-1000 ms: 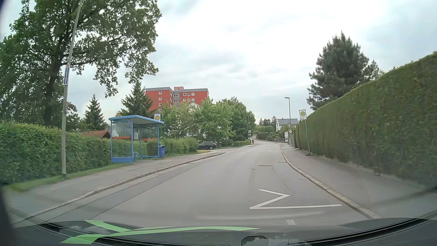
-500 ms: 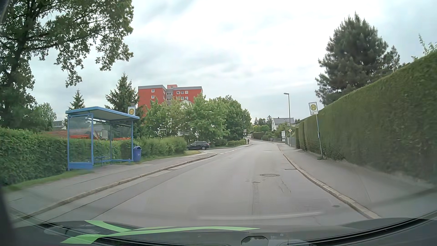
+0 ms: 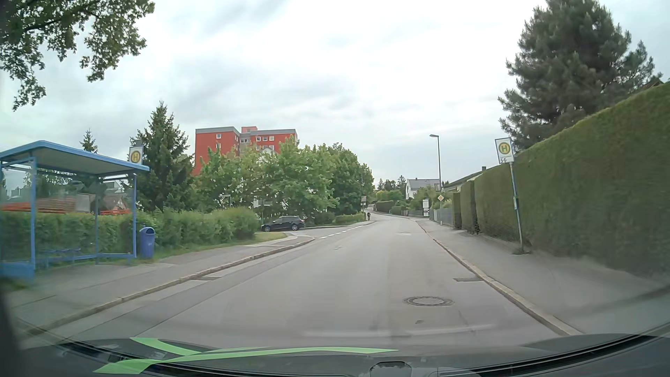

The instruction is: Follow the waypoints while adhering to traffic rules and regulations

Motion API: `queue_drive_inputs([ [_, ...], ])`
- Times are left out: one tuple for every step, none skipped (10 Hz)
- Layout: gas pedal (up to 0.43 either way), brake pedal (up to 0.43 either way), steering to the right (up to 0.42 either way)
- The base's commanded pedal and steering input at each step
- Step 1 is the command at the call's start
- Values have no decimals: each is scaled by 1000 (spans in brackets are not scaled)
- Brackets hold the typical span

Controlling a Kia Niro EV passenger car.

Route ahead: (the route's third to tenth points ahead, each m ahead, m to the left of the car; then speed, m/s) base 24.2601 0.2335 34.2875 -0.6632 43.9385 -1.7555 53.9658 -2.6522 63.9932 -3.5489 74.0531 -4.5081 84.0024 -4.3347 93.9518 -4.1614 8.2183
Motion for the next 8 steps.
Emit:
queue_drive_inputs([
  [118,0,35],
  [118,0,35],
  [118,0,35],
  [118,0,36],
  [118,0,35],
  [118,0,35],
  [118,0,36],
  [118,0,35],
])
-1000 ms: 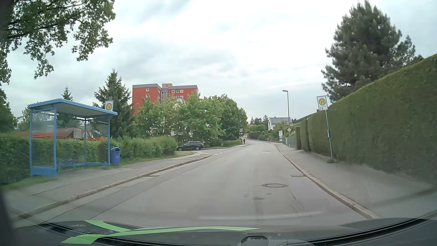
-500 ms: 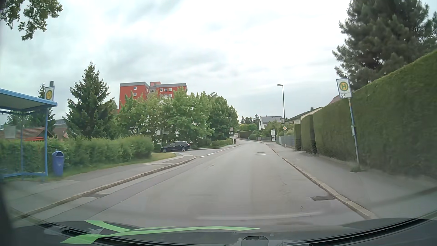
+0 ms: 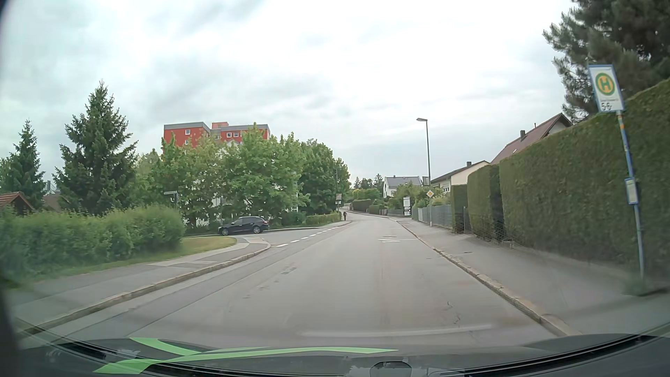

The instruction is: Follow the waypoints while adhering to traffic rules and regulations

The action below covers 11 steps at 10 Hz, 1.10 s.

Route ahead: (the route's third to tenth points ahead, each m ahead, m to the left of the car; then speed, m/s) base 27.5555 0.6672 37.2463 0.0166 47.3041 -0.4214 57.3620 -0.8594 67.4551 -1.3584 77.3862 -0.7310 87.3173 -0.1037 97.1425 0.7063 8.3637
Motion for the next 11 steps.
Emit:
queue_drive_inputs([
  [118,0,35],
  [118,0,35],
  [118,0,34],
  [118,0,34],
  [98,0,31],
  [98,0,24],
  [98,0,16],
  [98,0,14],
  [98,0,11],
  [98,0,4],
  [98,0,0],
])
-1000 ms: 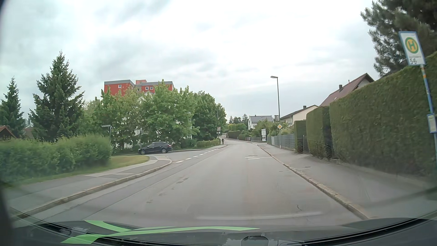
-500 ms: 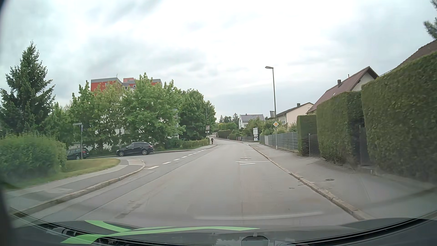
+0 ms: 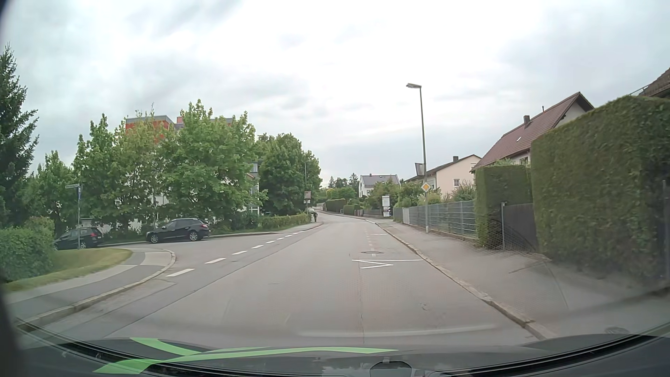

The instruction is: Follow the waypoints while adhering to traffic rules and regulations

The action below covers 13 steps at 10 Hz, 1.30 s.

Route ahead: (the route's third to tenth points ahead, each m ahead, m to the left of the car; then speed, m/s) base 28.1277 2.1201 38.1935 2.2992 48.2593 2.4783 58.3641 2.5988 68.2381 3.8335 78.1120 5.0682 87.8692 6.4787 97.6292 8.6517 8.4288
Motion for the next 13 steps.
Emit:
queue_drive_inputs([
  [98,0,-1],
  [98,0,-1],
  [98,0,0],
  [98,0,0],
  [98,0,0],
  [98,0,0],
  [98,0,0],
  [98,0,0],
  [98,0,0],
  [98,0,0],
  [98,0,0],
  [98,0,0],
  [98,0,0],
])
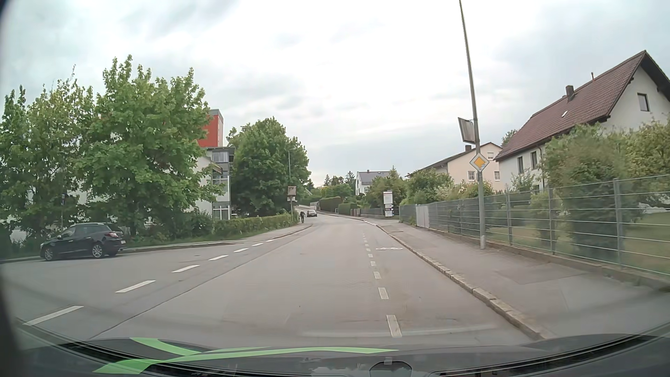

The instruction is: Follow the waypoints while adhering to traffic rules and regulations

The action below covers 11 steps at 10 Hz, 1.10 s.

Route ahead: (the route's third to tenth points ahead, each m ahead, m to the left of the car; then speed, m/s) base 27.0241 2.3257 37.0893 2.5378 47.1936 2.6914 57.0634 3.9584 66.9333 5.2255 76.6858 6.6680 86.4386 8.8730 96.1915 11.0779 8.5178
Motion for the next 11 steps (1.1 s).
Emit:
queue_drive_inputs([
  [98,0,0],
  [98,0,0],
  [98,0,0],
  [98,0,0],
  [98,0,0],
  [98,0,0],
  [98,0,0],
  [98,0,0],
  [98,0,0],
  [98,0,0],
  [98,0,0],
])
